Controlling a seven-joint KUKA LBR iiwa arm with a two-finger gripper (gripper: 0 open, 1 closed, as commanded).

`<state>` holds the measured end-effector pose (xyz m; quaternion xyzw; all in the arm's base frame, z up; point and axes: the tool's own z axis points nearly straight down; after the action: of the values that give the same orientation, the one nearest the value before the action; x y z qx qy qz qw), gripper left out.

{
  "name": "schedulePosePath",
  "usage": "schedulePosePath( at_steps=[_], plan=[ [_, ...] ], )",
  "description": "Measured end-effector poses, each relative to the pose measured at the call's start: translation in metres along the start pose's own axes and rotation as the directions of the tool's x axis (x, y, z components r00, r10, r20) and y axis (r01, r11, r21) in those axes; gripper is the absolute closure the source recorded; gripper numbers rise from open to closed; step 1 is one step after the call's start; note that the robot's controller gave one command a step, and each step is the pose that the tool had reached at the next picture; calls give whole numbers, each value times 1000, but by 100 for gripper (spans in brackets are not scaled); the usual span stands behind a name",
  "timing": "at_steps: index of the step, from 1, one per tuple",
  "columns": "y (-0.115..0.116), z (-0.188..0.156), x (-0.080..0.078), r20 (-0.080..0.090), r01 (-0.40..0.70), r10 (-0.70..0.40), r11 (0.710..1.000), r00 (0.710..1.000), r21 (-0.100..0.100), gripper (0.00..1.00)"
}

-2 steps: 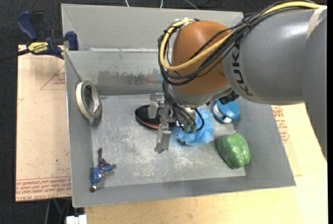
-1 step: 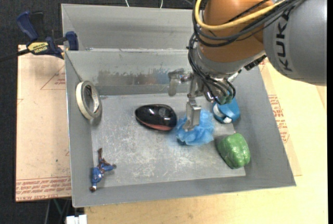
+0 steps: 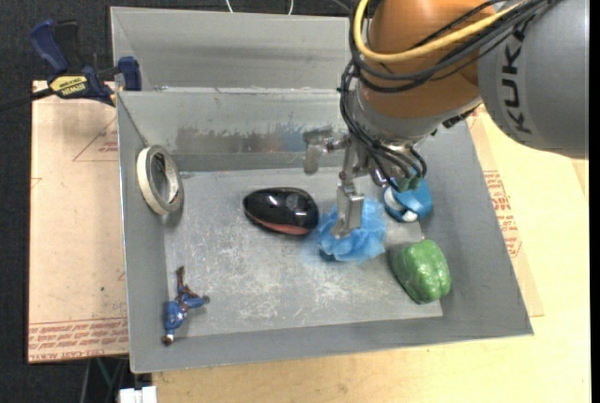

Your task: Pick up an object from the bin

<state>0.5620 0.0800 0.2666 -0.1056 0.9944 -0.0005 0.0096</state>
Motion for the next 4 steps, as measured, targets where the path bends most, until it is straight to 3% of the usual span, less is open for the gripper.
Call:
schedulePosePath(
  at_steps=[1,2,3,4],
  plan=[
    [20,-56,5,-8,-6,6,1000,1000,-3,0],
    [31,7,-6,-8,35,-35,999,999,-4,0],
    [54,1,0,3,103,-103,995,995,-4,0],
    [46,75,-23,-18,29,-29,1000,999,-5,0]
  ],
)
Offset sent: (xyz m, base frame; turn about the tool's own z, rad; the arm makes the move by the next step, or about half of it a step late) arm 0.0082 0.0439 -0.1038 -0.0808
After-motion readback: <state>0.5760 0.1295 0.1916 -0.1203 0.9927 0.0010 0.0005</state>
